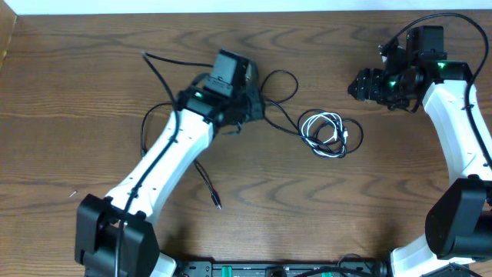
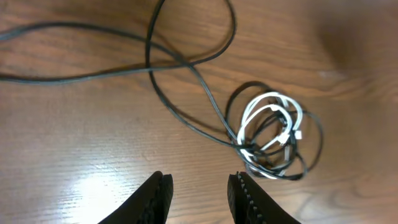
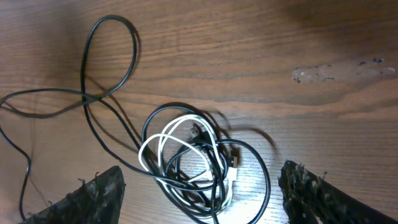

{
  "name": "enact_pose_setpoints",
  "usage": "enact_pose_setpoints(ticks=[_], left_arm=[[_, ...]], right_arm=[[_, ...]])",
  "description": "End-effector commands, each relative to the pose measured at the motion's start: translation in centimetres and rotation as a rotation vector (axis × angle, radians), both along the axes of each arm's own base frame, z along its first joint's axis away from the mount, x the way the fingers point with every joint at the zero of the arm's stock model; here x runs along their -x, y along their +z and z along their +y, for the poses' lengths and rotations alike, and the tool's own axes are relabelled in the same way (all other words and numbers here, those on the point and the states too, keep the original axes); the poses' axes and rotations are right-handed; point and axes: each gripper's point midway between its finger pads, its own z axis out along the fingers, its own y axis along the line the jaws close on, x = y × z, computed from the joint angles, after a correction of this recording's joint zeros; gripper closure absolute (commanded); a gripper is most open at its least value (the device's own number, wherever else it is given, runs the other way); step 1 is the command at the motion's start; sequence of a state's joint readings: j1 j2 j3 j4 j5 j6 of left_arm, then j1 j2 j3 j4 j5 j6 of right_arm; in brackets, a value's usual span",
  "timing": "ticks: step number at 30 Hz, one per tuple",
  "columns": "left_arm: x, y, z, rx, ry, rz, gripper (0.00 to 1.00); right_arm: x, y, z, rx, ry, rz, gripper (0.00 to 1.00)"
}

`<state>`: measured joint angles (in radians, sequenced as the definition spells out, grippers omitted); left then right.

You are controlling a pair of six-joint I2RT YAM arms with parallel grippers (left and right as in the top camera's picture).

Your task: Untangle cables

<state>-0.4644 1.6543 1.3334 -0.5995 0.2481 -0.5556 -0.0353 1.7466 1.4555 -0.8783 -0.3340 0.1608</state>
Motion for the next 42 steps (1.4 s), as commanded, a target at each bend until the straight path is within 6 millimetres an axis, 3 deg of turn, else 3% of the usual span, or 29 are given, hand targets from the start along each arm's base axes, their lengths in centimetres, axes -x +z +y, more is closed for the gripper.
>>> enact_pose_setpoints(ticks=[1,8,12,25,42], left_arm=[[-0.4,-1.6,-0.3,-0.073,0.054,-0.008,0.65],[0.0,-5.0,-4.5,-0.058,0.019,0.025,0.63],[0.3,-6.7,-5.9,-0.062,0.000,0.041,0.63],[0.5,-8.7,-8.0,-0.104,-0.011,0.007,0.64],[0.9,-13.4,-10.5,-0.120,-0.057,0.023,0.64]], right_arm=[[0.3,-0.8,-0.3,0.008,-0.017,0.025,0.23],[0.7,-1.6,-0.4,0.016,-0.021,0.041,0.23],[1.3,-2.5,-0.8,0.035,-0.028,0.069,0.23],[1.6,-2.9,-0.8,0.038,-0.028,0.078,0.21],[1.6,-2.9,-0.8,0.039,-0.028,0.078,0.21]])
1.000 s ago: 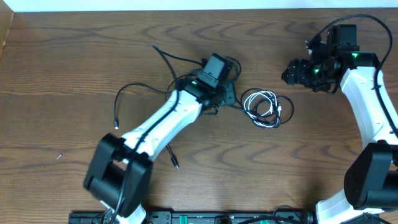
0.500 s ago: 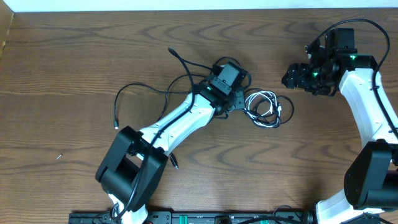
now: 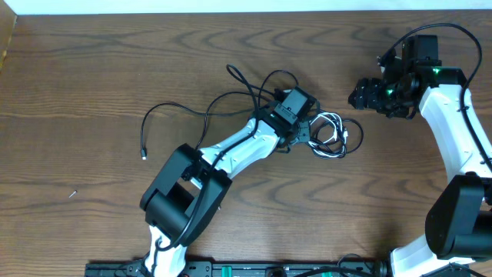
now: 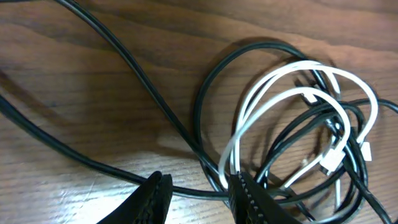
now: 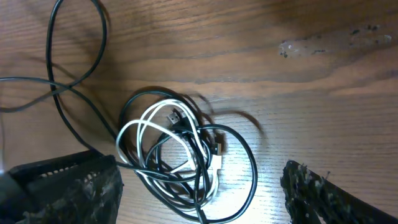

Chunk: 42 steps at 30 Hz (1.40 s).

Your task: Untangle cables

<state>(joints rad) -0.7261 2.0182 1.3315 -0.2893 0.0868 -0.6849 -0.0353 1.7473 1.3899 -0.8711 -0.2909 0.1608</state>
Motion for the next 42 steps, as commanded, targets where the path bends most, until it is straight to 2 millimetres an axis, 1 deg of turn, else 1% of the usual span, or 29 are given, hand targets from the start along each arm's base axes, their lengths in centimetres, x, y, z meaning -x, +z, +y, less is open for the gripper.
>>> enact_pose_setpoints(ticks=[1,9,14,19,27,37,40,42], left_arm=[[0.1,-1.3,-0.1,-0.021,0.011,0.005,0.64],[0.0,-2.8,0.0,-0.036,0.015,0.011,0.64],[0.1,-2.9,0.1,-0.042,0.015,0.017,0.64],[-0.1,-3.1,0.7,-0.072,0.030,0.006,0.64],[-0.1,-3.8,1.0,-0.093,0.036,0.011,0.64],[0.0,-3.7,0.9,-0.086,0.032,0.014,0.65],[0.0,-2.7,0.9,-0.079,0.032,0.006,0.65],[-0.1,-1.6,0.8,-0.065,0.032,-0.009,0.65]], right_arm=[[0.2,-0.5,-0.2,0.001,-0.013,0.017,0.21],[0.1,-0.5,-0.2,0.001,-0.013,0.015,0.21],[0.1,-0.5,-0.2,0.001,-0.013,0.014,0.21],[0.1,-0.5,-0.2,0.001,-0.013,0.014,0.21],[0.1,-0.5,-0.2,0.001,-0.013,0.014,0.20],[0.1,-0.5,-0.2,0.001,-0.013,0.014,0.20],[0.1,-0.5,-0.2,0.001,-0.013,0.014,0.19],[0.1,-0.5,-0.2,0.001,-0.013,0.013,0.19]])
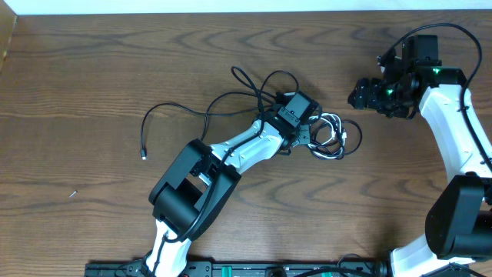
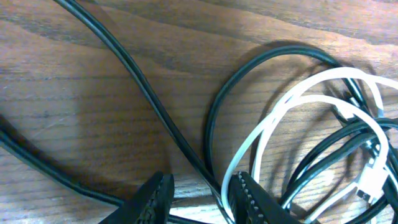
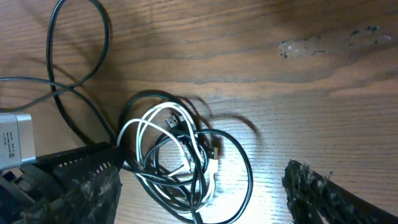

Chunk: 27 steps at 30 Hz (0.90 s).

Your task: Untangle cables

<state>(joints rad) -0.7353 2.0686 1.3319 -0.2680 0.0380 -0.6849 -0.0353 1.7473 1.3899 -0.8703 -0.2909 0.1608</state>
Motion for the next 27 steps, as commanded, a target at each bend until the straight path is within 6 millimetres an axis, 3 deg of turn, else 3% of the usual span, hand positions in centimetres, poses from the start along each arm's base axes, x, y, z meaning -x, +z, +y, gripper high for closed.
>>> enact_pose_setpoints(ticks=[1,6,12,17,27], left_arm=[[0.1,1.0,0.4,-0.007,0.017,-0.010,0.65],[0.0,3.0,-0.1,0.018,-0.014,-0.047,0.64],[0.7,3.7,-2.6,0.016,-0.191,-0.122,0.64],[1.2,3.1,-3.9,0.004,-0.268,-0.158,0.64],[0.4,1.7,-4.6,-0.012,-0.298,-0.198,0.59]], right_arm=[[0.1,-0.5,-0.2,0.001,-0.013,0.013,0.19],[0.0,-0.4,-0.2,0.003,-0.009,0.005,0.19],[-0.1,-0.4,-0.2,0.003,-0.009,0.002,0.18],[-0.1,-0.4,-0.2,0.003,-0.009,0.003,0.19],[-0.1,-0.4,-0.2,0.002,-0.009,0.003,0.18]])
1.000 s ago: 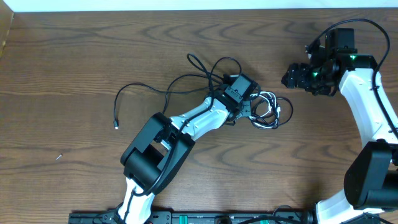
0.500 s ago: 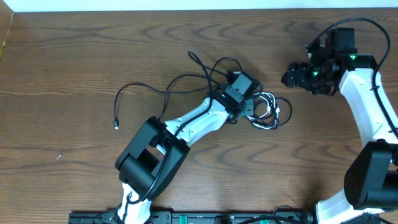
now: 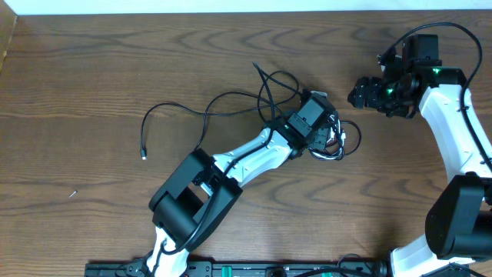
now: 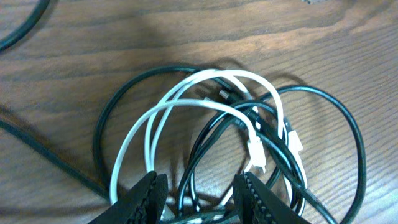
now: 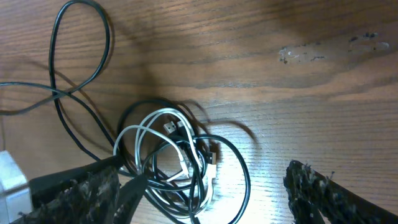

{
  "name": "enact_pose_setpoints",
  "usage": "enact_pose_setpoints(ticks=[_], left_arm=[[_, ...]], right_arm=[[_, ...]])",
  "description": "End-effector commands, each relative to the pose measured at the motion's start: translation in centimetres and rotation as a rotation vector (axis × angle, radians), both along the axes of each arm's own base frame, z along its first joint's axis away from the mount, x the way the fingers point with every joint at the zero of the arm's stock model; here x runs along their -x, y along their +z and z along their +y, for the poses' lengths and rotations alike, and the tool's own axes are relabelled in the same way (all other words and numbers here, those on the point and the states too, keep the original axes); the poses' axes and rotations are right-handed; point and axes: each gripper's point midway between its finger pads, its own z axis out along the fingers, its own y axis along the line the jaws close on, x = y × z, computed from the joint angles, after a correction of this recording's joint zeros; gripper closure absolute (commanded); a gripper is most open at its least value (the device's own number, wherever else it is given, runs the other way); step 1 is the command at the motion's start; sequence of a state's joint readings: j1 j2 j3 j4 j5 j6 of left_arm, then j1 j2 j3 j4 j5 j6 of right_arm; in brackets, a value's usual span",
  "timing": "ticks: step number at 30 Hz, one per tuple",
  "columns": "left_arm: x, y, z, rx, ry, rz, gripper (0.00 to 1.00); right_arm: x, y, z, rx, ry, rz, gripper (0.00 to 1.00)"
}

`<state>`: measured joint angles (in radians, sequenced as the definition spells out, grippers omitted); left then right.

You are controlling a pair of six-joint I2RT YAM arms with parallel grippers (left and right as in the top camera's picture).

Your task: Untangle cables

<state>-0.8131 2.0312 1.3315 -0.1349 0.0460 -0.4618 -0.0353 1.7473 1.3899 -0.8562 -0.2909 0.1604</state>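
A tangle of black and white cable (image 3: 332, 135) lies on the wooden table (image 3: 92, 69) right of centre. The white cable (image 4: 186, 104) loops through coils of the black cable (image 4: 336, 124). My left gripper (image 4: 200, 200) is open and low over the tangle, its fingers (image 4: 148, 198) astride several black and white strands. A long black tail (image 3: 201, 114) runs left to a plug (image 3: 143, 155), with a loop (image 3: 278, 83) behind the gripper. My right gripper (image 3: 367, 91) hangs open to the right of the tangle (image 5: 177, 163), above the table and holding nothing.
The left arm (image 3: 246, 154) stretches diagonally from the front edge to the tangle. The right arm (image 3: 457, 123) runs along the right side. A pale scuff (image 5: 323, 51) marks the wood beyond the tangle.
My left gripper has moved right, from the tangle's left rim to over its coils, still open. The black loop behind it has shifted slightly right. The right arm has not moved.
My left gripper was first open well left of the tangle, with the black tail lying under its arm. Then it stood at the tangle's left edge and the tail lay spread to the left. It stayed there, and now it straddles the coils. The right gripper stayed open throughout.
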Motion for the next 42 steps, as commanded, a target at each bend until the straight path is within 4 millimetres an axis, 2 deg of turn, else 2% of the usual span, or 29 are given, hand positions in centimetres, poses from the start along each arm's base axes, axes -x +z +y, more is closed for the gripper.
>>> enact_pose_setpoints(ticks=[1,5,12,19,25,34,35,38,39,42], left_arm=[[-0.2,-2.2,0.4,-0.052,-0.023,-0.004,0.57],[-0.2,-3.1,0.3,-0.059,-0.025,0.002,0.55],[0.0,-3.1,-0.1,-0.087,-0.098,-0.038,0.56],[0.5,-3.3,-0.9,-0.127,-0.202,-0.091,0.51],[0.3,-5.3,-1.0,-0.135,-0.202,-0.083,0.48],[0.3,-5.4,-1.0,-0.138,-0.207,-0.085,0.48],[0.3,-5.4,-1.0,-0.139,-0.208,-0.085,0.54],[0.3,-5.3,-1.0,-0.150,-0.231,-0.097,0.88],[0.3,-5.2,-1.0,-0.156,-0.241,-0.103,0.92],[0.1,-3.5,-0.9,-0.144,-0.242,-0.121,0.93]], right_arm=[[0.2,-0.5,-0.2,0.002,-0.010,0.018,0.18],[0.2,-0.5,-0.2,0.002,-0.010,0.017,0.18],[0.2,-0.5,-0.2,0.002,-0.010,0.017,0.18],[0.2,-0.5,-0.2,0.002,-0.010,0.017,0.18],[0.2,-0.5,-0.2,0.002,-0.010,0.018,0.18],[0.3,-0.6,-0.2,0.001,-0.010,0.019,0.18],[0.3,-0.6,-0.2,0.001,-0.010,0.019,0.18],[0.3,-0.6,-0.1,0.001,-0.010,0.020,0.18],[0.3,-0.6,-0.1,0.001,-0.010,0.021,0.18],[0.3,-0.5,0.0,-0.006,-0.007,0.020,0.18]])
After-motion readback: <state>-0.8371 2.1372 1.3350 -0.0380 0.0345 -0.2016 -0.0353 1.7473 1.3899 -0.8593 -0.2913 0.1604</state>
